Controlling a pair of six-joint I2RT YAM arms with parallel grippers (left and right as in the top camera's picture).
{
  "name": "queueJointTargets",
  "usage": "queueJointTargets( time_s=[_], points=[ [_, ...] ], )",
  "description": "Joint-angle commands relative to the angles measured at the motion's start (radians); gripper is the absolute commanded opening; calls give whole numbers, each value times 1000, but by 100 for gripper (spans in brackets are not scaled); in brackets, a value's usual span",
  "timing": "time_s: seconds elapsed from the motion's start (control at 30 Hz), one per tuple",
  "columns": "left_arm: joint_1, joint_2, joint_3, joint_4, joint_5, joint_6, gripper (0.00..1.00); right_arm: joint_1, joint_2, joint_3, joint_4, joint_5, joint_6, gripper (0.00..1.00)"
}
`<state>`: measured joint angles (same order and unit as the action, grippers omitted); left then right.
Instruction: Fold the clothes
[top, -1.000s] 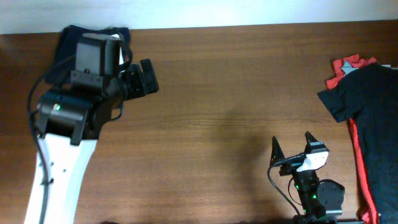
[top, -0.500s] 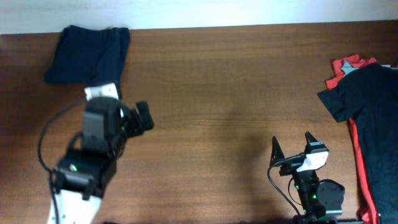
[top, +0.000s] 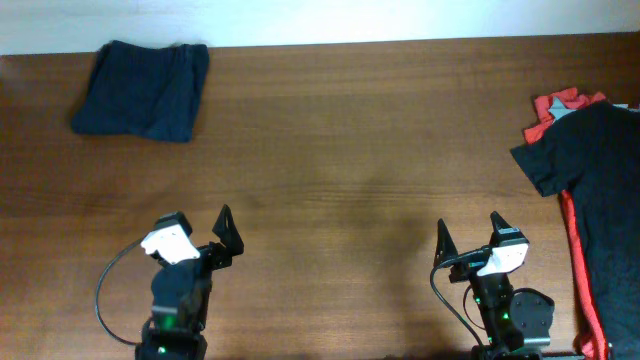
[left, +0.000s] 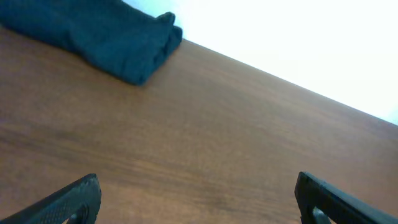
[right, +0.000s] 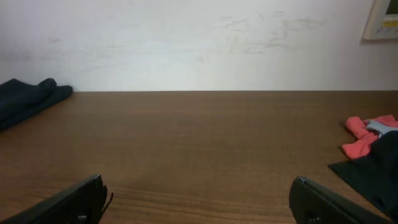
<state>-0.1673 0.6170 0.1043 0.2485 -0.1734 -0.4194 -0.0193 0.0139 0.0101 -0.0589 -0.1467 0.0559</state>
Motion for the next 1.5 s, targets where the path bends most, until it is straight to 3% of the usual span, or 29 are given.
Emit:
queueJointTargets(
  time_s=[0.0,0.2,0.5,0.63,0.8,0.97,1.47],
  points=[
    [42,-76,-98,74,-4,-2,99,-8,-7,-5,-6,5,5,98],
    [132,-158,-95,10,-8,-1,99,-8,-7,-5,-6,5,5,98],
    [188,-391,-96,-318,-7,86,99,-8,-7,-5,-6,5,5,98],
    [196,-478,-96,-314,0,158,99,-8,-7,-5,-6,5,5,98],
    [196,-607,-96,-320,42,336,99,-8,-7,-5,-6,5,5,99],
    [195,-612,-96,-321,53,446,99,-8,-7,-5,-6,5,5,98],
    [179,-612,-95,-320,53,447,99,-8,-7,-5,-5,5,5,99]
  ],
)
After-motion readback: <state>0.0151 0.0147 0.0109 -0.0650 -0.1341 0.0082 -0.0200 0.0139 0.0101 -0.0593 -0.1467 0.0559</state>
